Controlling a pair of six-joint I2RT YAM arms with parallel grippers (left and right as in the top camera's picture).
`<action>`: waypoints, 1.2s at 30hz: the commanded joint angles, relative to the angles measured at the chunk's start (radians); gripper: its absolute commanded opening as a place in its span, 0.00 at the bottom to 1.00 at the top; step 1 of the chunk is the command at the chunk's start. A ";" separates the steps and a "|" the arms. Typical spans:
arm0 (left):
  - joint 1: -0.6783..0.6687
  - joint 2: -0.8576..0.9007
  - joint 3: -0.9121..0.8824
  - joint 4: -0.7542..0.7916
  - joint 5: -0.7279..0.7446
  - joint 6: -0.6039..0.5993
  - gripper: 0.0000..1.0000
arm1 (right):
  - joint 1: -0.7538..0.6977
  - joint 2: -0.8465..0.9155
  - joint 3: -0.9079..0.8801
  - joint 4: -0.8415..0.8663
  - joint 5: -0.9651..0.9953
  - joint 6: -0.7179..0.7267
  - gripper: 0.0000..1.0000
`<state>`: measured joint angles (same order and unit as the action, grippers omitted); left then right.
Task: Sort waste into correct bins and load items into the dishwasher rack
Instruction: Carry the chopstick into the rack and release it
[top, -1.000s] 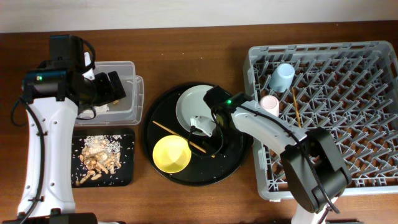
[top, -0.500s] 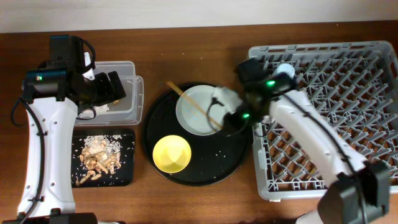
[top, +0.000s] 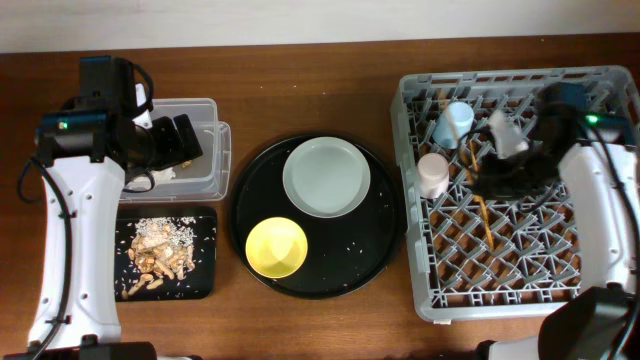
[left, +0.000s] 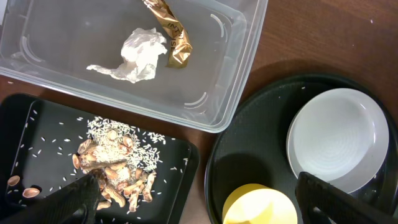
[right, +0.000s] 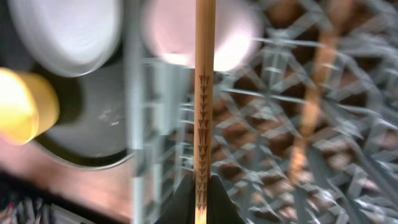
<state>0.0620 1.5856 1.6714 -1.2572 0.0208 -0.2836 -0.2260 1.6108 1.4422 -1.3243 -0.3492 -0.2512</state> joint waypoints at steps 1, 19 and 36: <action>-0.002 -0.008 -0.001 -0.001 -0.010 0.000 1.00 | -0.064 -0.016 0.016 -0.005 0.111 0.073 0.04; -0.002 -0.008 -0.001 -0.001 -0.010 0.000 1.00 | -0.085 0.040 -0.042 0.014 0.204 0.125 0.04; -0.002 -0.009 -0.001 -0.001 -0.010 0.000 1.00 | 0.003 0.040 -0.044 0.008 0.286 0.122 0.05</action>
<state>0.0620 1.5856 1.6714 -1.2572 0.0212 -0.2836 -0.2272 1.6485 1.4052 -1.3132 -0.0895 -0.1455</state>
